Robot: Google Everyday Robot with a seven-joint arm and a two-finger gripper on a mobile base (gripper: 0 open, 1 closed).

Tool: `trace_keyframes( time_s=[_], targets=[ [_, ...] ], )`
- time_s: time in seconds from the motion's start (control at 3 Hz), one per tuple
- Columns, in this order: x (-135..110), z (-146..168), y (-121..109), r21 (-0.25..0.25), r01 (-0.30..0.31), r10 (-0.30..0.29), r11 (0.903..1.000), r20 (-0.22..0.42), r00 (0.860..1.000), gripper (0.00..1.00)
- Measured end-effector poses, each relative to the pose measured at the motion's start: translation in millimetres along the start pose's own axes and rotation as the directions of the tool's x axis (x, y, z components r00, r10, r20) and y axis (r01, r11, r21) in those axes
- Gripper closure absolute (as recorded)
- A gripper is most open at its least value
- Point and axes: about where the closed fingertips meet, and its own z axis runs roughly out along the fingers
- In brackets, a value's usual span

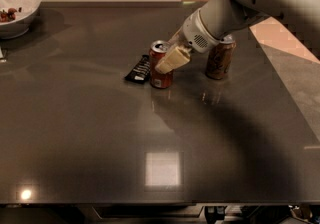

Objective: Move coke can near rxbar chocolate

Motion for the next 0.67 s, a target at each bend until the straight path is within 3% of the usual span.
trace_keyframes(
  time_s=[0.33,0.67],
  targets=[
    [-0.7,1.7,0.9,-0.004,0.002,-0.002,1.0000,0.000,1.000,0.00],
    [-0.7,1.8,0.9,-0.004,0.002,-0.002,1.0000,0.000,1.000,0.00]
  ],
)
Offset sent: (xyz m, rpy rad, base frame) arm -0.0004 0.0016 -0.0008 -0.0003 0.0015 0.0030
